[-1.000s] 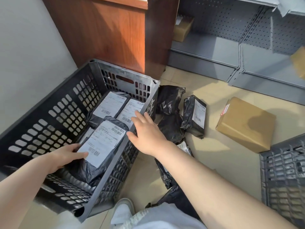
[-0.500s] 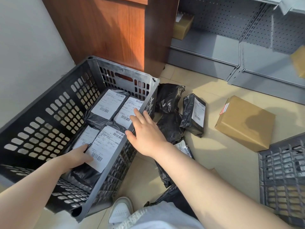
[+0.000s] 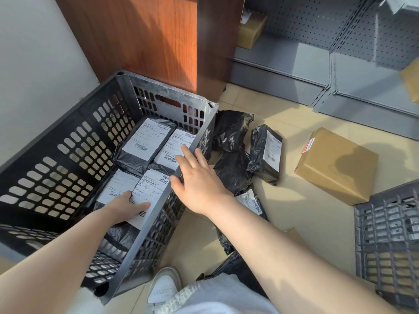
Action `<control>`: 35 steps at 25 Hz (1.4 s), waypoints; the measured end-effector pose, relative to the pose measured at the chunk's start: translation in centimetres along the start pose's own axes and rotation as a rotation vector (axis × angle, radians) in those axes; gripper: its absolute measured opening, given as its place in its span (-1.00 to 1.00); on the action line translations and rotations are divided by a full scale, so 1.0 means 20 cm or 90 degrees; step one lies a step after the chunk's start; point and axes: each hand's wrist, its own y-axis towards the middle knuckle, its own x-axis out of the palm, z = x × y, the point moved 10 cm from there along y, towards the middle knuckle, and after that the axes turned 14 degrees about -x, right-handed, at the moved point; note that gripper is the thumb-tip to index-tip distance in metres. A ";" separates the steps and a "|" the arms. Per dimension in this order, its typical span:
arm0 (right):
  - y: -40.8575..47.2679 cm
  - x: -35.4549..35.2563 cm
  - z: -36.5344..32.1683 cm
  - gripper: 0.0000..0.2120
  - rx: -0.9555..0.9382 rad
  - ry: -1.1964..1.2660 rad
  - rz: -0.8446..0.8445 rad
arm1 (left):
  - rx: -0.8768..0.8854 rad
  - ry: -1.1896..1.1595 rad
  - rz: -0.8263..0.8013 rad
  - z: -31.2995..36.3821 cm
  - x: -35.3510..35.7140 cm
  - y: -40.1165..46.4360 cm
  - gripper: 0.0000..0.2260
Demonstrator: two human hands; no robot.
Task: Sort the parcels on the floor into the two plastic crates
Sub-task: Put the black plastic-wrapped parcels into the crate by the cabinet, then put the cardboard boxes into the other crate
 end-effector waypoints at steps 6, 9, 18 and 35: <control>0.00 0.00 0.00 -0.45 -0.010 -0.020 -0.007 | -0.015 0.009 0.016 -0.02 0.02 -0.01 -0.29; 0.00 -0.01 0.01 -0.45 -0.012 -0.015 -0.006 | -0.005 0.012 0.012 -0.01 0.05 -0.01 -0.39; -0.01 -0.01 0.03 -0.45 -0.011 0.013 -0.016 | -0.016 -0.011 -0.020 0.02 0.03 -0.06 -0.31; -0.47 -0.49 0.66 -0.42 0.194 0.113 0.129 | 0.384 -0.233 0.265 1.07 -0.47 -0.80 -0.67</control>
